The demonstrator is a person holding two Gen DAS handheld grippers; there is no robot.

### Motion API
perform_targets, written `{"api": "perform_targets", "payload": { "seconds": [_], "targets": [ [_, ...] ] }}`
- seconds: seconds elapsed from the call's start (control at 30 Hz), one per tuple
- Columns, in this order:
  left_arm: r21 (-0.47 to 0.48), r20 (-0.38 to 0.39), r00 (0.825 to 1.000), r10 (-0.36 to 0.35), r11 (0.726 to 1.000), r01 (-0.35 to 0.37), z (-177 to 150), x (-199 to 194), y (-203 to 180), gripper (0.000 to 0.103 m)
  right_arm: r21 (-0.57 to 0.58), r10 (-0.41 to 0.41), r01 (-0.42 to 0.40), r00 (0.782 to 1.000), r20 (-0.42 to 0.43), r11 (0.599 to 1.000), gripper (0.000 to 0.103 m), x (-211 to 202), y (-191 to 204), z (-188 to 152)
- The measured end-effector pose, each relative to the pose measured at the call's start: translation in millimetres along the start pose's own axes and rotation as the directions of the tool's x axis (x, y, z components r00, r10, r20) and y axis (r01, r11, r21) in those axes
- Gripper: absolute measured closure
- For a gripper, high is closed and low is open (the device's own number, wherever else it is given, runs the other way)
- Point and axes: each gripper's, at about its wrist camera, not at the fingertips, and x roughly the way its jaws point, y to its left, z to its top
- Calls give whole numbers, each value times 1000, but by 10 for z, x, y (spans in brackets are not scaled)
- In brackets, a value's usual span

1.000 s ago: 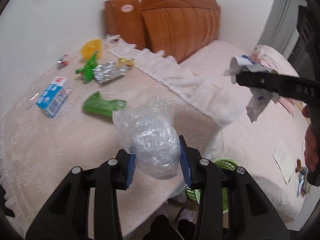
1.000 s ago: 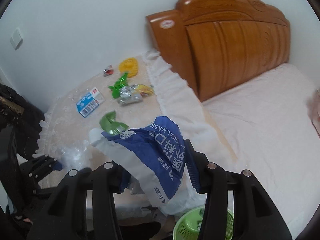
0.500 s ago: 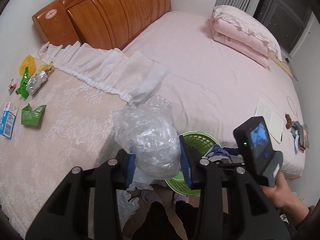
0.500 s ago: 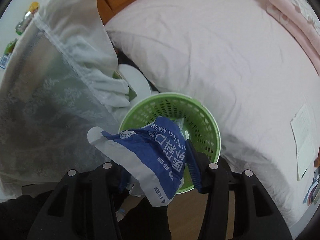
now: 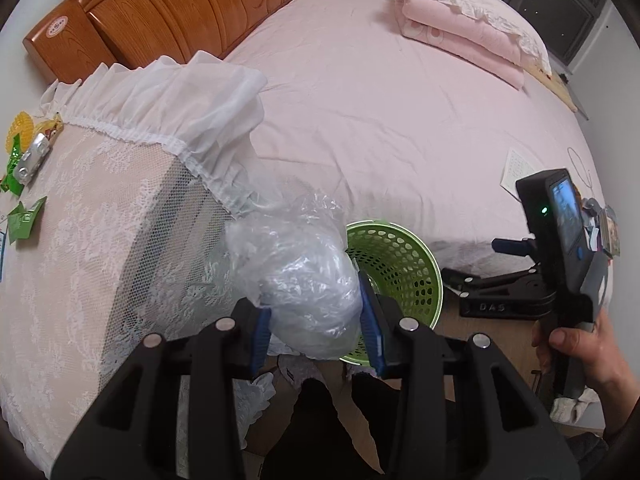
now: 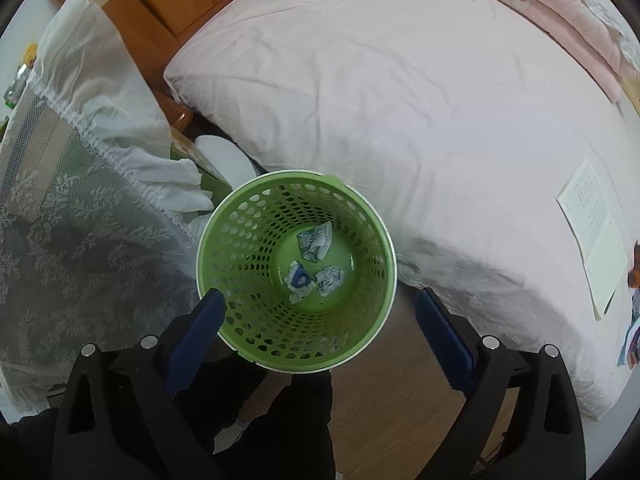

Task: Collect trash
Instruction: 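Carry both items to the green basket and release them from both grippers, then grasp the green snack wrapper with the left gripper while right grasps the yellow wrapper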

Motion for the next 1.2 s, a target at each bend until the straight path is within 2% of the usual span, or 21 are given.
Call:
{"api": "perform_targets", "payload": {
  "seconds": [0.2, 0.23, 0.3, 0.37, 0.4, 0.5, 0.57, 0.7, 0.8, 0.9, 1.0, 1.1, 1.2],
  "targets": [
    [68, -76, 997, 1, 998, 5, -99, 336, -229, 64, 59, -23, 21, 999, 46, 998, 7, -271, -199, -48],
    [85, -95, 995, -2, 996, 10, -124, 442, -279, 62, 65, -24, 21, 998, 51, 998, 7, -295, -209, -58],
    [102, -147, 989, -21, 994, 37, -185, 679, -367, 53, 76, -26, 22, 998, 58, 997, 6, -373, -253, -91],
    [97, -205, 978, -38, 994, 59, -243, 928, -438, 28, 84, -28, 22, 998, 63, 996, 4, -433, -303, -119],
    [93, -228, 973, -36, 994, 59, -270, 1034, -470, 23, 84, -28, 22, 998, 63, 996, 3, -433, -303, -119],
    [99, -279, 960, -28, 993, 58, -338, 1234, -574, 21, 84, -33, 28, 998, 61, 996, 2, -469, -353, -161],
    [103, -282, 959, -28, 993, 60, -352, 1251, -620, 20, 82, -35, 30, 998, 56, 996, 2, -461, -376, -174],
    [74, -248, 968, -43, 995, 63, -311, 1141, -656, 12, 80, -36, 32, 998, 53, 996, 2, -448, -420, -181],
    [43, -223, 974, -38, 998, 49, -252, 997, -647, 11, 82, -27, 21, 998, 63, 996, 3, -489, -440, -167],
    [5, -176, 984, 13, 1000, -13, -148, 768, -541, 10, 75, -12, 5, 995, 98, 997, 2, -612, -426, -130],
    [-67, -85, 994, 70, 995, -75, -42, 385, -342, 10, 38, 11, -16, 989, 150, 999, 2, -837, -339, -49],
    [-183, 14, 991, 134, 974, -129, 30, -119, -20, 7, -37, 39, -31, 976, 214, 999, 2, -1103, -183, 50],
    [-327, 95, 965, 244, 923, -202, 17, -608, 387, 8, -147, 78, -39, 959, 274, 988, 2, -1357, 60, 174]
  ]
}}
